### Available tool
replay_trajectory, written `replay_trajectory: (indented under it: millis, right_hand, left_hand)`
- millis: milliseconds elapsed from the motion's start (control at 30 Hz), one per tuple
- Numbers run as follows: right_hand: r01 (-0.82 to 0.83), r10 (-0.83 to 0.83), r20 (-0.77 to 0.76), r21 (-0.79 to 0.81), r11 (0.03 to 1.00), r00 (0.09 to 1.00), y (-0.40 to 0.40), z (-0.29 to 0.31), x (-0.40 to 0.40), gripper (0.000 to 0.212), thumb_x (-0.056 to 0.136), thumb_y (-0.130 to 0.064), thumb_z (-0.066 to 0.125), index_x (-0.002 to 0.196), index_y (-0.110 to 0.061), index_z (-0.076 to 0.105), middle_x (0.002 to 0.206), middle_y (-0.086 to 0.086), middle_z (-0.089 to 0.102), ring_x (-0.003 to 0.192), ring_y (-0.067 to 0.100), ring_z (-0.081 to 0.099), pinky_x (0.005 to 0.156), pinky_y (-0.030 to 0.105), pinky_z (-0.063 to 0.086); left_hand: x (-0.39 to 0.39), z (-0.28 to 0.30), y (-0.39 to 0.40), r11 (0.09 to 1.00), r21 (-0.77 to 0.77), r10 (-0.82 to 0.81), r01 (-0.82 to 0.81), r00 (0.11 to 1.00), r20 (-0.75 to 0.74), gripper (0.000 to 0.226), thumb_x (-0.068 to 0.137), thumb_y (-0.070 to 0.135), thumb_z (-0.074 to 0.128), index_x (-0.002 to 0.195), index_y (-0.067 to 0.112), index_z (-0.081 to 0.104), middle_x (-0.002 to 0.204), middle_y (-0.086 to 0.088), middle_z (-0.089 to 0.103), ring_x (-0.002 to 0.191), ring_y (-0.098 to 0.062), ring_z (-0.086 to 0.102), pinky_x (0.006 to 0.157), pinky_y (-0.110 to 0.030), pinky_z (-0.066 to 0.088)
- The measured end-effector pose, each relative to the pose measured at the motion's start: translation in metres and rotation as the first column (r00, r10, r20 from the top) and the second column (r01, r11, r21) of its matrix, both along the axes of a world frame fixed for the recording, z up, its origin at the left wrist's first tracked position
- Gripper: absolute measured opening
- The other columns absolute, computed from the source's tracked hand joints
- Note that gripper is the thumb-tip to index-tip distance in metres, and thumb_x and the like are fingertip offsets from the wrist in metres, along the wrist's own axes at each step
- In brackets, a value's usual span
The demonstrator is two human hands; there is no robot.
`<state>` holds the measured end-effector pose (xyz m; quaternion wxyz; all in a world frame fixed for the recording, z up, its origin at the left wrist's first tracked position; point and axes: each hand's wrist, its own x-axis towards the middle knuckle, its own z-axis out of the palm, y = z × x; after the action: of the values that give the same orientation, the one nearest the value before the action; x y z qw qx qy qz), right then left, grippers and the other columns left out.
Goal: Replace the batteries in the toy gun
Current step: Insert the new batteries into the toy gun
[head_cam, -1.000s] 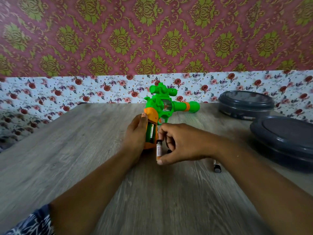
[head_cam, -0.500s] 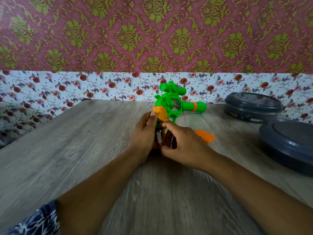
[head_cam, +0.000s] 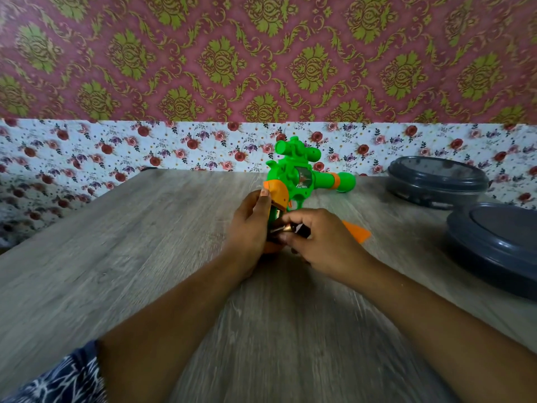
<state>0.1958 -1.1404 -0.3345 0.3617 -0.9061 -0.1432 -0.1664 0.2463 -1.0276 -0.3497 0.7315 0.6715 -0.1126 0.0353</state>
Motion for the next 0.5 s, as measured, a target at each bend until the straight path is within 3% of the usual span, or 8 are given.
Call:
replay_trajectory:
  millis: [167,300,367,500]
  right_hand:
    - [0.016,-0.011,-0.037,0.120,0.993,0.999,0.003,-0.006,0.000,0.012,0.086,-0.015,0.060,0.095,-0.024,0.061,0.066,-0.011,0.059,0.048,-0.002,0.054,0.050,0.016,0.039]
    - [0.142,-0.140,-0.029,0.328,0.934,0.990,0.007,-0.011,0.003,0.028,0.081,-0.014,0.067,0.079,-0.025,0.041,0.065,0.007,0.064,0.043,0.021,0.055,0.038,0.027,0.042]
    - [0.179,-0.201,0.022,0.367,0.913,0.979,0.009,-0.013,0.005,0.029,0.080,-0.010,0.066,0.074,-0.024,0.042,0.066,0.013,0.065,0.045,0.023,0.056,0.041,0.029,0.043]
    - [0.168,-0.196,0.081,0.267,0.949,0.977,0.013,-0.015,0.004,0.014,0.077,0.000,0.061,0.079,-0.013,0.062,0.075,0.002,0.067,0.062,0.010,0.059,0.059,0.025,0.047]
  left_hand:
    - [-0.004,0.001,0.000,0.999,0.034,-0.032,0.031,0.999,0.028,0.021,0.099,0.037,0.036,0.098,0.032,0.056,0.086,0.004,0.063,0.064,-0.007,0.063,0.044,-0.021,0.050]
    - [-0.004,0.000,-0.002,0.997,0.060,-0.060,0.058,0.998,0.034,0.024,0.098,0.039,0.037,0.109,0.030,0.056,0.097,-0.005,0.063,0.069,-0.017,0.060,0.056,-0.031,0.056]
    - [-0.004,0.000,-0.003,0.995,0.063,-0.081,0.079,0.996,0.024,0.024,0.098,0.039,0.037,0.112,0.030,0.055,0.097,-0.005,0.063,0.075,-0.019,0.061,0.062,-0.039,0.057]
    - [-0.005,0.000,-0.003,0.994,0.066,-0.091,0.089,0.995,0.032,0.023,0.098,0.037,0.038,0.111,0.030,0.055,0.088,0.000,0.063,0.067,-0.009,0.060,0.045,-0.023,0.050]
